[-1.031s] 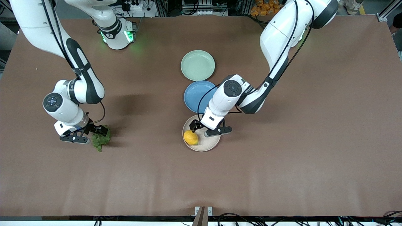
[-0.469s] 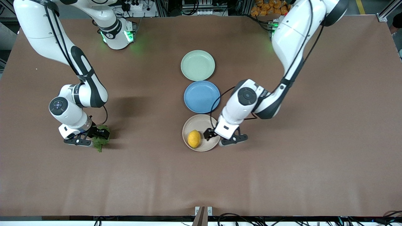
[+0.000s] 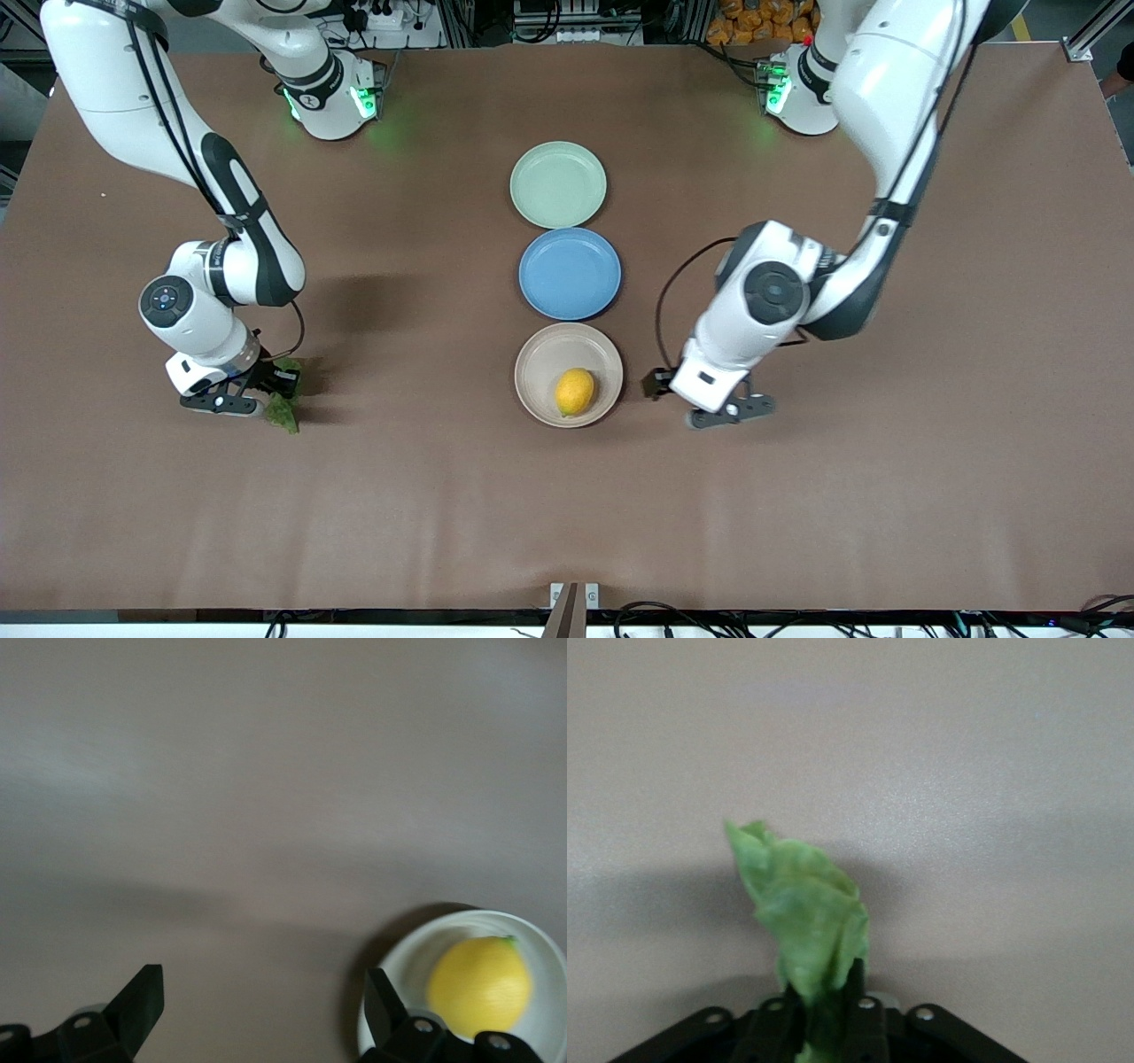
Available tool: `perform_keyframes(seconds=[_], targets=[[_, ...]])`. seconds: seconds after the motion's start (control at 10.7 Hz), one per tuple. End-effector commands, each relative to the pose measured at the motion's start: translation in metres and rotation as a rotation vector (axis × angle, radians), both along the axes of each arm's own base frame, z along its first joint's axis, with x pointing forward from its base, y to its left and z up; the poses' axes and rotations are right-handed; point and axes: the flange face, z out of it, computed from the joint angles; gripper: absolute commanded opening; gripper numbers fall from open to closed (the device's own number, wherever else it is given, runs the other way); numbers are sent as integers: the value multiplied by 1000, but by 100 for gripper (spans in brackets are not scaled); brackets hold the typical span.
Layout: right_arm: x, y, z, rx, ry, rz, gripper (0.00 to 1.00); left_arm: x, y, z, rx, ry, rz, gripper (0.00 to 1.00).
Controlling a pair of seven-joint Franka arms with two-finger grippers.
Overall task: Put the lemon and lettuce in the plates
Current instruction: 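Open the left gripper over the cream plate while the right gripper grasps lettuce, then lift the lettuce with the right gripper while the left gripper withdraws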
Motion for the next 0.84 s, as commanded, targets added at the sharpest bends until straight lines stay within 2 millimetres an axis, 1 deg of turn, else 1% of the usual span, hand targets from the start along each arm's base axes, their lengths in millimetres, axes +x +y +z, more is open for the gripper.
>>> perform_keyframes(seconds=[0.0, 0.09, 0.19, 0.28, 0.38, 0.47, 0.56, 0.66, 0.75], targets=[[7, 2, 16, -2, -14, 9, 0, -3, 62, 17, 73, 32, -17, 100], [7, 1, 26, -3, 7, 7, 0, -1, 77, 25, 79, 27, -14, 100], [8, 2, 38, -1, 32, 5, 0, 5, 94, 31, 82, 28, 2, 100], [7, 3, 48, 2, 58, -3, 0, 10, 107, 42, 82, 10, -5, 100], [6, 7, 58, 11, 70, -4, 0, 12, 114, 52, 84, -6, -13, 100], [6, 16, 69, 21, 79, 3, 0, 13, 117, 63, 83, -21, -10, 100], [4, 22, 80, 26, 94, -10, 0, 14, 125, 75, 83, -38, -3, 100], [5, 32, 91, 29, 100, -18, 0, 11, 127, 81, 92, -28, -2, 100], [2, 36, 97, 36, 118, -53, 0, 7, 128, 82, 108, 4, -10, 100]])
